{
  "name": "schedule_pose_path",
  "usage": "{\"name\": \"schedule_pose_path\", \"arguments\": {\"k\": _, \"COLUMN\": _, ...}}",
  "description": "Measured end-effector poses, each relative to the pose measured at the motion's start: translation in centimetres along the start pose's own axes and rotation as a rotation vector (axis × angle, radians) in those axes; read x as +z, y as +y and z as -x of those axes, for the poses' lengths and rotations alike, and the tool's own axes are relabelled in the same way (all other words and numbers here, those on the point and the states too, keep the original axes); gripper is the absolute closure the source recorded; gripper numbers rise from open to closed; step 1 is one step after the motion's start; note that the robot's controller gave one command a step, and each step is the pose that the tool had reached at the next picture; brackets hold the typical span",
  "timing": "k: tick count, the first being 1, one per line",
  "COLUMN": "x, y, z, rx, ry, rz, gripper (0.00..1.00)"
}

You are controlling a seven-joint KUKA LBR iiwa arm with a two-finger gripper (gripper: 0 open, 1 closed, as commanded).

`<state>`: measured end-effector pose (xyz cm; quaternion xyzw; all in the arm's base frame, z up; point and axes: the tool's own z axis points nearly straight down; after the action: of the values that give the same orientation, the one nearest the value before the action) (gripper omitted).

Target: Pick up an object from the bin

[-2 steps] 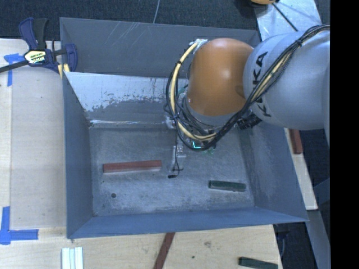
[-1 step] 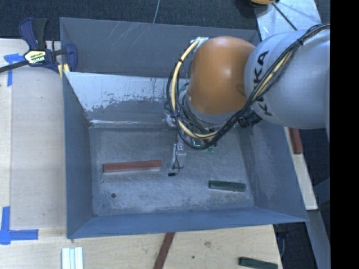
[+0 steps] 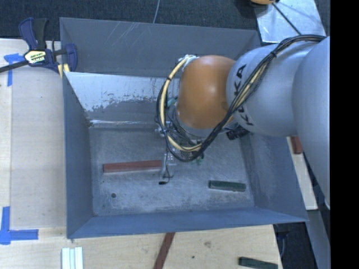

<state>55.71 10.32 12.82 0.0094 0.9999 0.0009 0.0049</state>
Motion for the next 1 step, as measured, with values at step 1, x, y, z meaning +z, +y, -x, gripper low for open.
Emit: {"name": "schedule_pose_path", "arguments": {"k": 1, "x": 5.74, "y": 4.01, "z": 2.0, "rx": -0.166, "ry": 0.004, "rz": 0.001, "gripper": 1.0}}
